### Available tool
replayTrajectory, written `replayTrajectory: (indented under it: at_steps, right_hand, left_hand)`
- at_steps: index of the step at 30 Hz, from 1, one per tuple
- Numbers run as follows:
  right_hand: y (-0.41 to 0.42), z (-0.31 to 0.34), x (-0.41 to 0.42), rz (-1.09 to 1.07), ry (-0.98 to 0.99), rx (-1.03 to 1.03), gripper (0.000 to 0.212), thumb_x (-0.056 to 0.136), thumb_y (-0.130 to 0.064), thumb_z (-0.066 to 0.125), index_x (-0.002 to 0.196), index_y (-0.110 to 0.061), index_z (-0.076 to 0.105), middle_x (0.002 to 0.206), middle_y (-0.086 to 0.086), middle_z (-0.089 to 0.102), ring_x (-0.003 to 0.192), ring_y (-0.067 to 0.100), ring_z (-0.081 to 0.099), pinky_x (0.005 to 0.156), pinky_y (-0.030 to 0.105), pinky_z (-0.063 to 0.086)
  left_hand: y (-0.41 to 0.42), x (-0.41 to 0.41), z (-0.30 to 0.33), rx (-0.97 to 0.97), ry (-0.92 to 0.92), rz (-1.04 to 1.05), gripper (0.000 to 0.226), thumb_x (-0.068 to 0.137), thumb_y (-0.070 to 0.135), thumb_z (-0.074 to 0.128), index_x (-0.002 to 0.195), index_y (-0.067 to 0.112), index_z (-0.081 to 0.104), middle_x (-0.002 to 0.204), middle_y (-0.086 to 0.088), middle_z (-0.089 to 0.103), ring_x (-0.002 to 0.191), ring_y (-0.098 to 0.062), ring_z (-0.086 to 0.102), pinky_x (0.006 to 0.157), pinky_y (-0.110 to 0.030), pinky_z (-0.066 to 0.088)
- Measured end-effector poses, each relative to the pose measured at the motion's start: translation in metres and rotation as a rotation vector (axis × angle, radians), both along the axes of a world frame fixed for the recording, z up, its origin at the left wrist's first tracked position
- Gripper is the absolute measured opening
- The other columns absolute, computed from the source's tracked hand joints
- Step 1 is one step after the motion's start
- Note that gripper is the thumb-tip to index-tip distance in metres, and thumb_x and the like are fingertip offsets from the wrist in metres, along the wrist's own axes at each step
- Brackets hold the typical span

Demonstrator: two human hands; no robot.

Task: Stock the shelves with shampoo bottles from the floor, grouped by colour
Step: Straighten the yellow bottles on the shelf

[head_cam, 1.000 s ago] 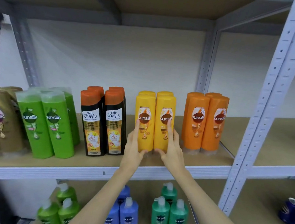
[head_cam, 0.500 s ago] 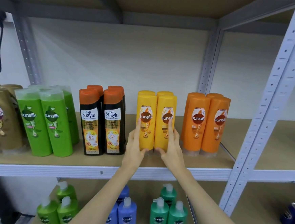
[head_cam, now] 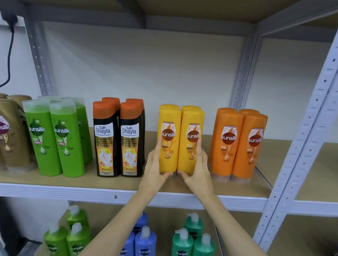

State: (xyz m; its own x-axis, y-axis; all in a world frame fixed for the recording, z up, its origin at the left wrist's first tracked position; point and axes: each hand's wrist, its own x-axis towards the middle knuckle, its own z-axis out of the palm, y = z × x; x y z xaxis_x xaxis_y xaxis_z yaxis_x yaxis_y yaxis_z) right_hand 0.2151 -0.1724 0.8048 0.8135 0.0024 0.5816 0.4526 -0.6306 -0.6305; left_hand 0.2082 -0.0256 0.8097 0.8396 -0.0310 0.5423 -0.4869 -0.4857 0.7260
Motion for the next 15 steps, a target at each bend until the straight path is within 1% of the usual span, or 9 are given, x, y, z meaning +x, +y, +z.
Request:
replayTrajectory:
  at_steps: [2,6,9,15]
  right_hand:
    - [-0.0004,-0.0018,-0.0002,0.006,0.024,0.001,0.112,0.076,-0.025,0.075,0.14,-0.04,-0.015,0.148,0.006,0.02,0.132,0.022,0.034,0.103,0.04,0.038]
    - [0.0006,-0.0007,0.0,0.024,0.049,-0.005,0.106,0.08,-0.021,0.071,0.139,-0.04,-0.015,0.146,0.006,0.023,0.131,0.022,0.035,0.103,0.04,0.037]
    - [0.0005,-0.0013,0.0,0.041,0.054,0.012,0.106,0.081,-0.018,0.07,0.137,-0.043,-0.016,0.145,0.006,0.024,0.131,0.021,0.035,0.104,0.039,0.036]
    - [0.0005,-0.0025,0.0021,0.038,0.058,0.013,0.105,0.081,-0.019,0.07,0.139,-0.041,-0.014,0.145,0.006,0.023,0.131,0.02,0.034,0.105,0.039,0.035]
  left_hand:
    - [-0.0006,-0.0002,0.0002,-0.012,-0.007,-0.003,0.102,0.076,0.007,0.072,0.135,0.049,-0.001,0.138,-0.006,0.031,0.124,-0.008,0.033,0.1,-0.026,0.03]
    - [-0.0027,0.0005,0.0012,-0.02,0.0,0.008,0.104,0.077,0.006,0.071,0.134,0.049,-0.004,0.137,-0.006,0.03,0.127,-0.013,0.034,0.1,-0.025,0.029]
    - [-0.002,0.002,0.0005,-0.002,0.004,0.016,0.103,0.078,0.006,0.07,0.133,0.051,-0.005,0.137,-0.007,0.03,0.127,-0.015,0.035,0.098,-0.026,0.031]
    - [-0.0011,0.0012,0.0016,0.005,0.012,0.01,0.1,0.08,0.007,0.068,0.132,0.052,-0.004,0.138,-0.008,0.03,0.128,-0.017,0.035,0.104,-0.036,0.034]
